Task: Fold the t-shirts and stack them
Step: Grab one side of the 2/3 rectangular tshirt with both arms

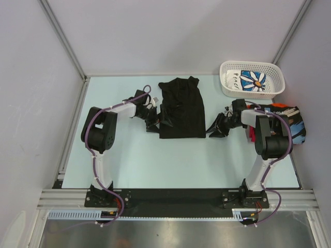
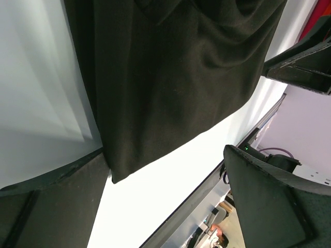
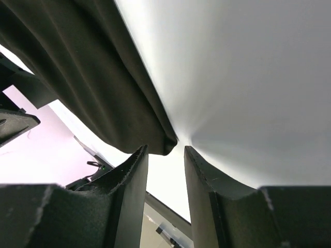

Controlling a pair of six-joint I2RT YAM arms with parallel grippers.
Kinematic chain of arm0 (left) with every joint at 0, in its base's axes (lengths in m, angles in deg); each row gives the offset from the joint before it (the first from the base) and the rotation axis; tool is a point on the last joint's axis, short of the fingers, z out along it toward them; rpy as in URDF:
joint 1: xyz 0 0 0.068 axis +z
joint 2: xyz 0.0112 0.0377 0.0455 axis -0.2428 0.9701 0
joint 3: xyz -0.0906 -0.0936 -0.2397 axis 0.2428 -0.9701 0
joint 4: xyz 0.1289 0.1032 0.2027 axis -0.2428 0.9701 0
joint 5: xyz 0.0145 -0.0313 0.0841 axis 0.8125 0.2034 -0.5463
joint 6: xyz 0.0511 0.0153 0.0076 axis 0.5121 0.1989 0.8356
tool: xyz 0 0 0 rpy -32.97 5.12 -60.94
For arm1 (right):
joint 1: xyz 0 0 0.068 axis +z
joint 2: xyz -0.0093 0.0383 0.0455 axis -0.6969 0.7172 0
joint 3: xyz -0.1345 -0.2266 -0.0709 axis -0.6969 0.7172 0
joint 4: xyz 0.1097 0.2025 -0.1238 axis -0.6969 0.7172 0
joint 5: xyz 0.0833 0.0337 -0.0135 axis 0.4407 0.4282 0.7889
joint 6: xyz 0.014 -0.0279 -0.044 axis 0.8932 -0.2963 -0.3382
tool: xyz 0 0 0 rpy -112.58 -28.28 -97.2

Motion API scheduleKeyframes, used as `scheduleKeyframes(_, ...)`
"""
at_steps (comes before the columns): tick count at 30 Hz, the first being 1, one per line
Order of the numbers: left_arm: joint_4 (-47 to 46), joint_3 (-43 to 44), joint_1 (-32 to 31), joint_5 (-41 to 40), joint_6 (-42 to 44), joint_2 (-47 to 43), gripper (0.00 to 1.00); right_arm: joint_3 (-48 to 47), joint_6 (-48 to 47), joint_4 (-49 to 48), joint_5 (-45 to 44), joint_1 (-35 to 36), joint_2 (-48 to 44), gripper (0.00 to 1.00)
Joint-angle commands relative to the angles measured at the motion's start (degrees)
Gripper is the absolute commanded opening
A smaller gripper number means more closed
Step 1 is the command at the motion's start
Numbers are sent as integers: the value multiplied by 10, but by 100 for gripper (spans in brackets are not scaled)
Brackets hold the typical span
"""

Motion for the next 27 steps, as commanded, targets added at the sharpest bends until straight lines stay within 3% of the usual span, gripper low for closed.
scheduleKeyframes(1,43,-20,-3,-65,36,20,100,-7,-3,-11,1,8,18,39)
scheduleKeyframes(14,57,0,-4,-66,32,32,100,-57,5,-6,11,31,62,39)
scheduleKeyframes(15,59,2,-4,-66,32,33,96,-59,3,-3,12,35,63,38)
scheduleKeyframes(17,62,4,-4,-62,35,39,81,-62,3,-1,13,36,66,31)
scheduleKeyframes(18,64,5,-4,-54,35,43,52,-63,0,7,13,38,69,10)
scheduleKeyframes(19,64,7,-4,-49,36,46,37,-66,-1,11,16,38,71,0)
scheduleKeyframes(21,70,6,-4,-48,35,54,0,-76,-10,37,10,38,74,0)
scheduleKeyframes(27,81,1,-6,-61,47,41,0,-102,-50,106,-19,37,62,0)
